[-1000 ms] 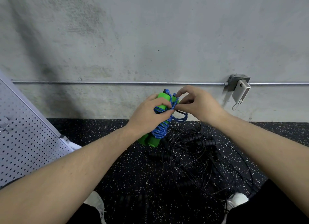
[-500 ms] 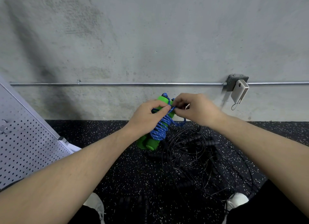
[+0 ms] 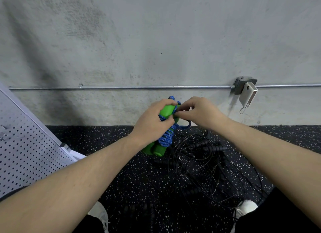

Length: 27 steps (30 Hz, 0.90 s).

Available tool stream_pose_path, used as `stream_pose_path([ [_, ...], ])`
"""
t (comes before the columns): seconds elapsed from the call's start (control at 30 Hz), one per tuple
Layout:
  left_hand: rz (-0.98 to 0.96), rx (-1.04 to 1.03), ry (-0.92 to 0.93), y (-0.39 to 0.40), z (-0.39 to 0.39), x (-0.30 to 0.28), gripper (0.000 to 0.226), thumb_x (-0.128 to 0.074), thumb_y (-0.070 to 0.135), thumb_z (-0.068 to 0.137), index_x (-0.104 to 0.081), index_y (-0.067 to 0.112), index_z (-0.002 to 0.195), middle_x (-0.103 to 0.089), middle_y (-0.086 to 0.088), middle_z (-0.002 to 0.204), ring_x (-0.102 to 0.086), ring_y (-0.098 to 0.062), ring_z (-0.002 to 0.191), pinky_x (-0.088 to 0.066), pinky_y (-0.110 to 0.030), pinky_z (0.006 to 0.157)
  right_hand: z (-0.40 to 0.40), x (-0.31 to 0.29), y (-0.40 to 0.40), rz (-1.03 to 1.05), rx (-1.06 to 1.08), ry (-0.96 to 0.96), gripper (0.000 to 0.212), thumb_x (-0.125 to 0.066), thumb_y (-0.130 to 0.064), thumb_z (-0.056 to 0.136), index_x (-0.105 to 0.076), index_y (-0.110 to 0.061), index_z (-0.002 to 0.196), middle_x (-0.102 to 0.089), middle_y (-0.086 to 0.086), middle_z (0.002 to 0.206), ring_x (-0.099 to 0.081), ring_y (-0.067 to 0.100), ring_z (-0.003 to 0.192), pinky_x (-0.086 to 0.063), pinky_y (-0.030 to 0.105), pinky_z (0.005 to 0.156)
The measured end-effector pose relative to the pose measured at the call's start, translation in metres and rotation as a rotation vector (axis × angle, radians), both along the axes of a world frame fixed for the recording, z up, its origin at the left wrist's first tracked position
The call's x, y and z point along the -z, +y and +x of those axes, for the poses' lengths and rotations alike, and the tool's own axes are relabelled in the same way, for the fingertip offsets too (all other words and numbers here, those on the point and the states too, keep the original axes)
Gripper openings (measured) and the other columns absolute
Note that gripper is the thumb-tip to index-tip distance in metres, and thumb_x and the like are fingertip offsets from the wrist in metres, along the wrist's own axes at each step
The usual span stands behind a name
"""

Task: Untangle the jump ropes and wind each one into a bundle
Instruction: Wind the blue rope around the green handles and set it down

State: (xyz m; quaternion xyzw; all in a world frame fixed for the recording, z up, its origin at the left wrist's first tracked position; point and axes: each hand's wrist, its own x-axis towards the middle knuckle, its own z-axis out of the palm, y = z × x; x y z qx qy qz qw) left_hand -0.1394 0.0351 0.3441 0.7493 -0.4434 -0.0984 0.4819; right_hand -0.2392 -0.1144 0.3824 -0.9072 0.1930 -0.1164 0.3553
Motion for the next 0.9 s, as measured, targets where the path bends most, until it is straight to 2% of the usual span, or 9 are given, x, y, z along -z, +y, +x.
stream_pose_path([
  [0.1, 0.018, 0.016, 0.002, 0.0, -0.002, 0.003, 0.04, -0.065, 0.016, 0.092, -0.06, 0.044, 0.119, -0.065, 0.014, 0.115, -0.062, -0.006, 0.099, -0.051, -0.029, 0.088, -0.002, 0.001, 0.002, 0.013, 0.001, 0.067, 0.004, -0.075, -0.023, 0.082, -0.077, -0.019, 0.084, -0.069, 0.008, 0.087, -0.051, 0.012, 0.063, -0.037, 0.017, 0.049],
  [0.2, 0.008, -0.019, 0.123, -0.001, -0.003, 0.0, 0.047, -0.063, 0.013, 0.095, -0.053, 0.047, 0.126, -0.063, 0.014, 0.117, -0.068, -0.013, 0.092, -0.058, -0.032, 0.08, -0.002, 0.006, 0.004, 0.265, 0.067, -0.064, 0.005, -0.077, -0.018, 0.082, -0.074, -0.021, 0.08, -0.062, -0.006, 0.074, -0.05, 0.007, 0.061, -0.04, 0.018, 0.054],
  [0.3, 0.043, -0.006, 0.155, -0.002, 0.002, -0.002, 0.053, -0.062, 0.015, 0.096, -0.046, 0.052, 0.131, -0.064, 0.007, 0.12, -0.069, -0.017, 0.095, -0.058, -0.039, 0.088, -0.003, 0.005, 0.004, 0.483, 0.069, -0.163, 0.01, -0.077, -0.014, 0.085, -0.073, -0.021, 0.079, -0.065, -0.006, 0.067, -0.054, -0.001, 0.055, -0.042, 0.01, 0.056],
  [0.4, 0.167, 0.055, 0.118, -0.002, 0.002, -0.001, 0.062, -0.064, 0.024, 0.097, -0.034, 0.055, 0.142, -0.064, 0.012, 0.121, -0.066, -0.004, 0.104, -0.052, -0.039, 0.101, -0.004, 0.003, 0.006, 0.516, 0.036, -0.182, 0.01, -0.077, -0.011, 0.086, -0.074, -0.019, 0.08, -0.067, -0.008, 0.064, -0.056, -0.003, 0.056, -0.044, 0.008, 0.057],
  [0.53, 0.266, 0.113, 0.079, -0.002, -0.002, 0.005, 0.074, -0.066, 0.042, 0.093, -0.019, 0.055, 0.15, -0.066, 0.019, 0.12, -0.067, -0.002, 0.107, -0.05, -0.039, 0.105, -0.003, 0.0, 0.005, 0.596, 0.051, -0.184, 0.003, -0.077, -0.017, 0.085, -0.076, -0.019, 0.084, -0.074, -0.01, 0.075, -0.064, -0.008, 0.07, -0.043, 0.004, 0.062],
  [0.6, 0.275, 0.113, 0.056, -0.003, -0.004, 0.006, 0.075, -0.069, 0.045, 0.091, -0.024, 0.05, 0.151, -0.066, 0.021, 0.118, -0.064, -0.001, 0.111, -0.048, -0.039, 0.106, -0.001, 0.0, 0.002, 0.617, 0.099, -0.171, 0.005, -0.075, -0.02, 0.087, -0.075, -0.022, 0.083, -0.071, -0.016, 0.071, -0.062, -0.009, 0.068, -0.041, 0.011, 0.065],
  [0.7, 0.279, 0.118, 0.051, -0.008, -0.007, 0.003, 0.079, -0.071, 0.042, 0.092, -0.025, 0.041, 0.157, -0.063, 0.022, 0.119, -0.06, -0.003, 0.116, -0.046, -0.035, 0.108, 0.004, 0.002, -0.003, 0.72, 0.234, -0.225, 0.007, -0.075, -0.024, 0.087, -0.074, -0.02, 0.082, -0.061, -0.012, 0.065, -0.05, 0.008, 0.069, -0.037, 0.022, 0.063],
  [0.8, 0.337, 0.129, 0.018, -0.009, -0.006, 0.007, 0.084, -0.07, 0.05, 0.09, -0.022, 0.04, 0.159, -0.059, 0.015, 0.138, -0.058, -0.005, 0.122, -0.044, -0.034, 0.11, 0.006, 0.002, -0.011, 0.812, 0.314, -0.282, 0.005, -0.072, -0.022, 0.089, -0.069, -0.018, 0.086, -0.061, -0.006, 0.075, -0.046, 0.008, 0.064, -0.034, 0.022, 0.056],
  [0.9, 0.317, 0.059, 0.048, -0.003, -0.003, 0.01, 0.08, -0.072, 0.052, 0.089, -0.029, 0.042, 0.156, -0.056, 0.014, 0.143, -0.055, -0.005, 0.125, -0.042, -0.029, 0.109, 0.005, 0.003, -0.018, 0.871, 0.344, -0.232, 0.002, -0.066, -0.019, 0.093, -0.064, -0.019, 0.092, -0.069, -0.007, 0.079, -0.051, 0.007, 0.063, -0.034, 0.021, 0.056],
])
